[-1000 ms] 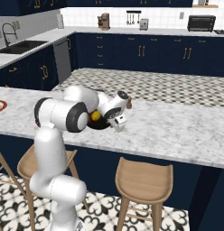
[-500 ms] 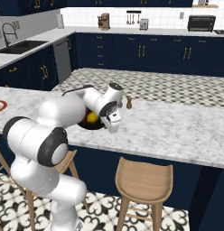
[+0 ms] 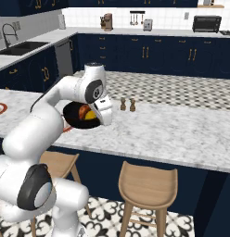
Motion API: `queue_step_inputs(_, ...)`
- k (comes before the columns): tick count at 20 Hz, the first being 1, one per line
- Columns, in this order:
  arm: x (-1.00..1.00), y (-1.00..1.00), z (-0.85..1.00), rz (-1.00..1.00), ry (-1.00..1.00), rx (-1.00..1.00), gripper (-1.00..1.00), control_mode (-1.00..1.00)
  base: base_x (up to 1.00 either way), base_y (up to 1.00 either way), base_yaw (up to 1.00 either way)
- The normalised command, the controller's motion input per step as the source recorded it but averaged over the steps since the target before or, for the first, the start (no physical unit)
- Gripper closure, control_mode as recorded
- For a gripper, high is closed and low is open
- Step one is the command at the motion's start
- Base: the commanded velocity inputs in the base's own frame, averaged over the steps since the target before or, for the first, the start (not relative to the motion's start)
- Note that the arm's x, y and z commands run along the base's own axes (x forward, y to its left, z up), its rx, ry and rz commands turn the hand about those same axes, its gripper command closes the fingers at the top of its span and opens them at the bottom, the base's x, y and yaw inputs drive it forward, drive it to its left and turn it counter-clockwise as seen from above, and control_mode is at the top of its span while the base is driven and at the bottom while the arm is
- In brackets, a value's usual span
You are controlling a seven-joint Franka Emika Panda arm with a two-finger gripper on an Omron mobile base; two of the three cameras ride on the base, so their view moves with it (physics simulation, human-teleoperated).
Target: Pick the chicken drumstick and lemon from their plates and place them in the bowl. Then put the bowl in the fridge.
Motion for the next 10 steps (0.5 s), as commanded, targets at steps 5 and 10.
queue_step_inputs(5,-0.64,0.00,0.49,-0.01,-0.06,-0.20,1.00,-1.00,0.00,0.00,0.00)
queue_step_inputs(10,-0.79,-0.04,0.37,0.00,-0.02,0.17,1.00,-1.00,0.00,0.00,0.00)
